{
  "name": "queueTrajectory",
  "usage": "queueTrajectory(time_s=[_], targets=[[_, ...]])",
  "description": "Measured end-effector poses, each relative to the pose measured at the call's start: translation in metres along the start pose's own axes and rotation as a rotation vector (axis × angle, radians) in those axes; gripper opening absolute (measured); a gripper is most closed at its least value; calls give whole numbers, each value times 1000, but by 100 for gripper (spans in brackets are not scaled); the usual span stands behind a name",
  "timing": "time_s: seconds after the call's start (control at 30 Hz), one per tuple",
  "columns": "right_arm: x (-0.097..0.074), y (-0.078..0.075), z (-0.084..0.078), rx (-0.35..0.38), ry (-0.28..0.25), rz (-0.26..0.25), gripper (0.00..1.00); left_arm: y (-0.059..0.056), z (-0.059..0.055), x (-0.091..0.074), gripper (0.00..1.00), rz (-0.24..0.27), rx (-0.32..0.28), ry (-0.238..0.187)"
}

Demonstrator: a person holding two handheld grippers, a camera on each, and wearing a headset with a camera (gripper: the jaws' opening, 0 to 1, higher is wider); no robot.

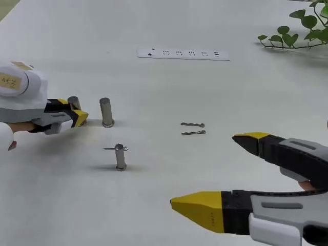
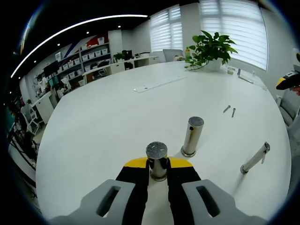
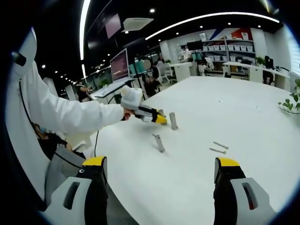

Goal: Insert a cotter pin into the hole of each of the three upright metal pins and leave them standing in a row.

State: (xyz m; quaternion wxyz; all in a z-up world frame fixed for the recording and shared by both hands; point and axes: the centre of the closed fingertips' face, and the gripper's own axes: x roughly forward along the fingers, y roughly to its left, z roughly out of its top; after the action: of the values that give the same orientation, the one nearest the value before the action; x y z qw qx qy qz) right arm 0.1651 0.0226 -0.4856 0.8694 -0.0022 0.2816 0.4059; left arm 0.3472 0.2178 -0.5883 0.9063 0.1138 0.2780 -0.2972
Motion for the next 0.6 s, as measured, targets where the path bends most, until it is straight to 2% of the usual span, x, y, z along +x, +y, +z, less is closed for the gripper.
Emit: queueTrajectory(time_s=[0.2,0.23,0.47,0.6], targets=[[0,-4,-2,1,10,-14,94,1,0,0,10,-1,-42,-23],[0,-4,-2,2,7,-14,93,1,0,0,10,-3,-92,-28],[-2,-7,-5,6,15,-20,94,5,-2,-7,9,2,-95,-16],[-2,-7,-4,2,11,-18,93,4,4,-17,9,0,-104,-33]])
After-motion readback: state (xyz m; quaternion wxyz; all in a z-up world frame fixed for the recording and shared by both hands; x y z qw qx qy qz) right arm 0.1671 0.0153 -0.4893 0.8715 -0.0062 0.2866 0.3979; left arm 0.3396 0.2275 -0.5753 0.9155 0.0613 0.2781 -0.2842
